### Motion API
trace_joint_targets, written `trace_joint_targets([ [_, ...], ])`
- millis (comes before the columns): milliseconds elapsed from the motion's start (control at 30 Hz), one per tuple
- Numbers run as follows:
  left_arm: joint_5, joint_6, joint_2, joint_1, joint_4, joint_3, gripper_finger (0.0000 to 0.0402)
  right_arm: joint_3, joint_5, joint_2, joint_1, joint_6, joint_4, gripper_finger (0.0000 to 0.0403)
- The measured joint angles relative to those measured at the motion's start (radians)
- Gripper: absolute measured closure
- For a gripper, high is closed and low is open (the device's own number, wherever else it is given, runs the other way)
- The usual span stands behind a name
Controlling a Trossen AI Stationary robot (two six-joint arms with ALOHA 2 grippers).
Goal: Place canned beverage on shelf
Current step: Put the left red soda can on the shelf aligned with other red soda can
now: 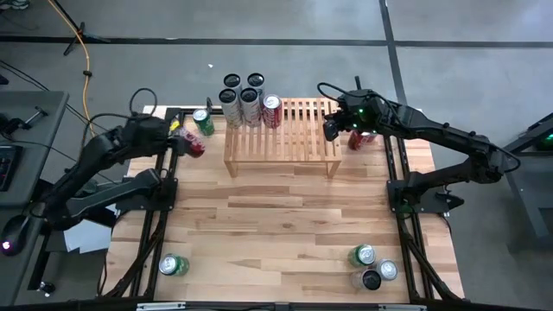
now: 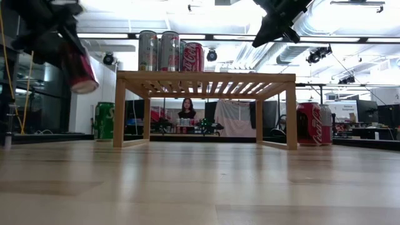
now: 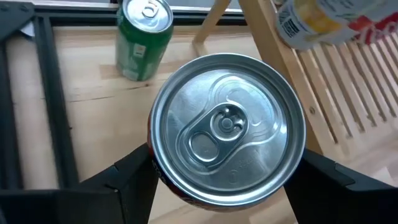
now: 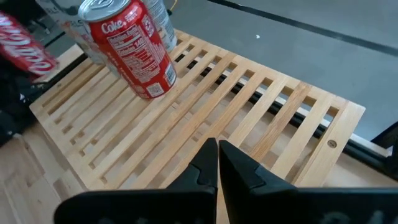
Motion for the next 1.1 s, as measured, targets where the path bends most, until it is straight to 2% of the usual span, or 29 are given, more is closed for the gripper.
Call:
trace_joint_targets([
  [200, 0.003, 0.045, -0.041, -0.012, -0.115, 0.084, 0.0134, 0.000, -0.001, 0.000, 0.000, 0.037, 0.000, 0.0402],
  [300, 0.050, 0.062, -0.055, -0.012, -0.136, 0.107, 0.0134, 0.000, -0.001, 0.000, 0.000, 0.038, 0.000, 0.0402],
  [500, 0.222, 0.121, -0.081, -0.012, -0.135, 0.124, 0.0134, 0.000, -0.001, 0.000, 0.000, 0.040, 0.000, 0.0402],
  [767, 0.555, 0.152, -0.102, -0.012, -0.130, 0.127, 0.0134, 0.000, -0.021, 0.000, 0.000, 0.035, -0.025, 0.0402],
  [933, 0.643, 0.145, -0.090, -0.012, -0.114, 0.182, 0.0134, 0.000, -0.119, 0.000, 0.000, -0.030, -0.066, 0.0402],
  [1100, 0.656, 0.126, -0.055, -0.012, -0.011, 0.298, 0.0134, 0.000, -0.198, 0.000, 0.000, -0.113, -0.077, 0.0402],
])
